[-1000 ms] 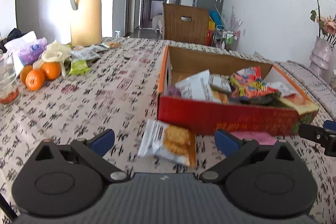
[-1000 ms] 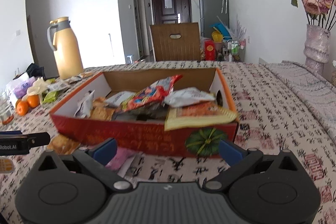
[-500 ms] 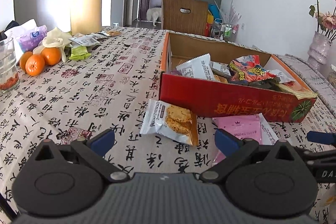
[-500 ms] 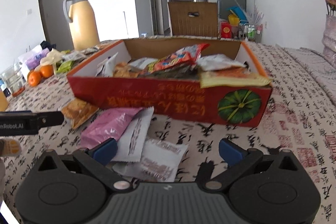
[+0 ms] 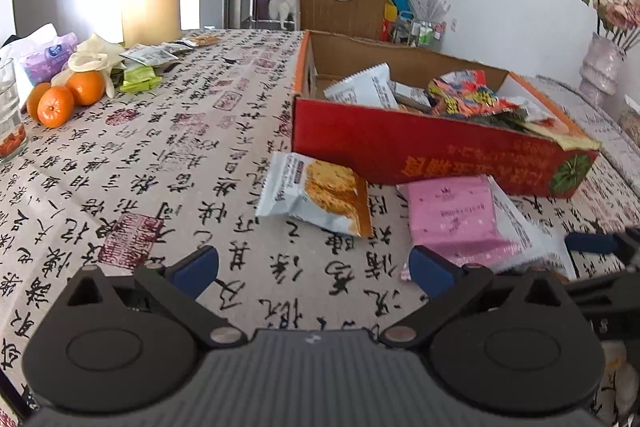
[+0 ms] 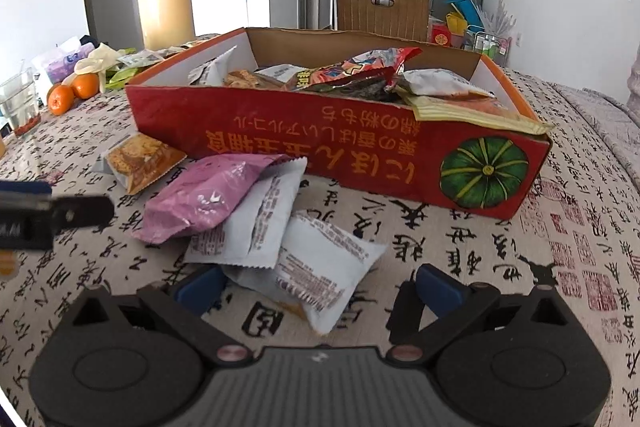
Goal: Organize snacks
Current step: 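Withdraw both open tools from the box toward the remaining packets, then grasp a white packet on the table with the right tool, then grasp the white cookie packet with the left tool while the right tool holds its packet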
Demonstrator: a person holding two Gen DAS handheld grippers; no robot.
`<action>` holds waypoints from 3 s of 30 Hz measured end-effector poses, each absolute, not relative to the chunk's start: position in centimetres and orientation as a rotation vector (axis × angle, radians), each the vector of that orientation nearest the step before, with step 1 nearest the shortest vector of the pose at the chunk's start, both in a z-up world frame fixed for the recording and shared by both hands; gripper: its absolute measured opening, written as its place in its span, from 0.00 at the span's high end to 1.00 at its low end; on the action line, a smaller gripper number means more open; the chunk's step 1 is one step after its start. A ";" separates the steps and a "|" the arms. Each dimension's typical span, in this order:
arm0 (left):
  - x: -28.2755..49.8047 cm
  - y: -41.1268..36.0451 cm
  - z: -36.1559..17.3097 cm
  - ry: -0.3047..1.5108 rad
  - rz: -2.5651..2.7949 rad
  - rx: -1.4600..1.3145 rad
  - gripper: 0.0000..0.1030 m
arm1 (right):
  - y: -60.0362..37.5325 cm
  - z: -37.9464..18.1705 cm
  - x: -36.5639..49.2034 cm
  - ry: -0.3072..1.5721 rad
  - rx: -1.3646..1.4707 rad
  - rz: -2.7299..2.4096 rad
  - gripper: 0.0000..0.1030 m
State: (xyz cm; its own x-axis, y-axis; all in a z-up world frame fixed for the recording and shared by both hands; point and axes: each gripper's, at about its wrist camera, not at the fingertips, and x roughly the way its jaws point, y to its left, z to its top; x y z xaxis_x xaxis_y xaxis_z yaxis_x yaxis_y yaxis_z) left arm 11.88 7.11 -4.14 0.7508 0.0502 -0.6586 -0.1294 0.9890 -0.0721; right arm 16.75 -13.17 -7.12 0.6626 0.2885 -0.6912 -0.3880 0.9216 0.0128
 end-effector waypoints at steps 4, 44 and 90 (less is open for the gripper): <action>12.0 6.9 -4.3 0.734 0.091 -0.110 0.00 | -13.2 -7.1 17.4 0.758 -0.135 0.386 0.04; 13.6 7.4 -3.6 0.757 0.111 -0.097 0.00 | -18.9 -4.8 17.8 0.657 -0.052 0.344 0.59; 19.1 6.3 -4.7 0.793 0.156 -0.046 0.48 | -22.5 -5.5 16.5 0.656 0.038 0.260 0.59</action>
